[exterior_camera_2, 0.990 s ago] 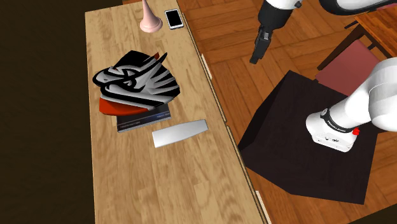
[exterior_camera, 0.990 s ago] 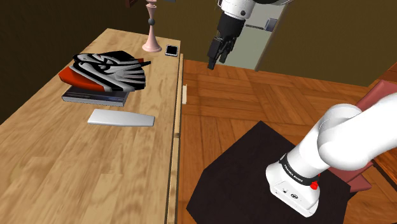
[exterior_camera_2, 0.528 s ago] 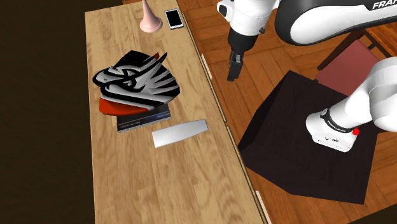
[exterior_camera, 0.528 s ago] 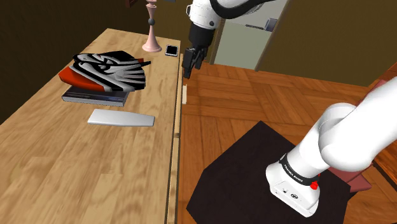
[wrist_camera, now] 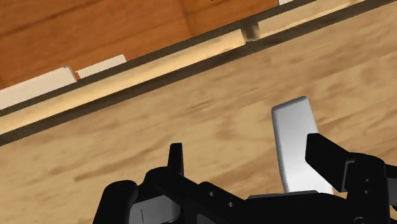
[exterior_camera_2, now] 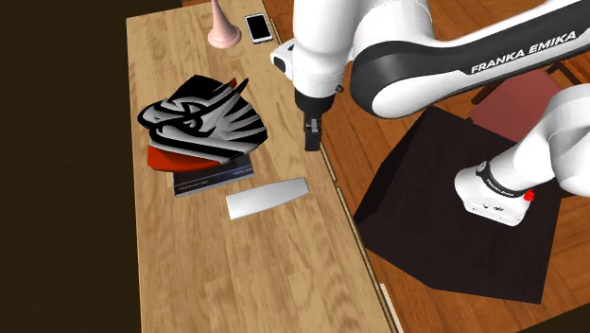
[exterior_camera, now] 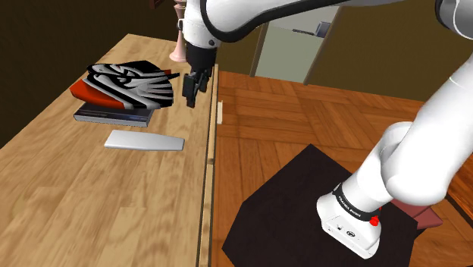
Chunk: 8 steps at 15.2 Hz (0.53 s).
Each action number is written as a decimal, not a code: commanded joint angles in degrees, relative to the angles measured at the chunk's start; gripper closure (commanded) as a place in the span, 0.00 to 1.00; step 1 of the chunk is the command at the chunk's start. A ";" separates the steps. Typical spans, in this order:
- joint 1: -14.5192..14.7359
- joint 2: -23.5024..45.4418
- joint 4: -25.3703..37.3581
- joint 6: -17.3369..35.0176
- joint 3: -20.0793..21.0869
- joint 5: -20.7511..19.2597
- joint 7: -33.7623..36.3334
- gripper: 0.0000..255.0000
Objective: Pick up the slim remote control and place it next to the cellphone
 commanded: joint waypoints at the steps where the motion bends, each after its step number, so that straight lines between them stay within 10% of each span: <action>1: 1.27 3.54 2.36 0.94 1.07 -1.28 0.19 0.00; 8: 6.20 15.97 13.46 1.07 3.57 -6.47 0.26 0.00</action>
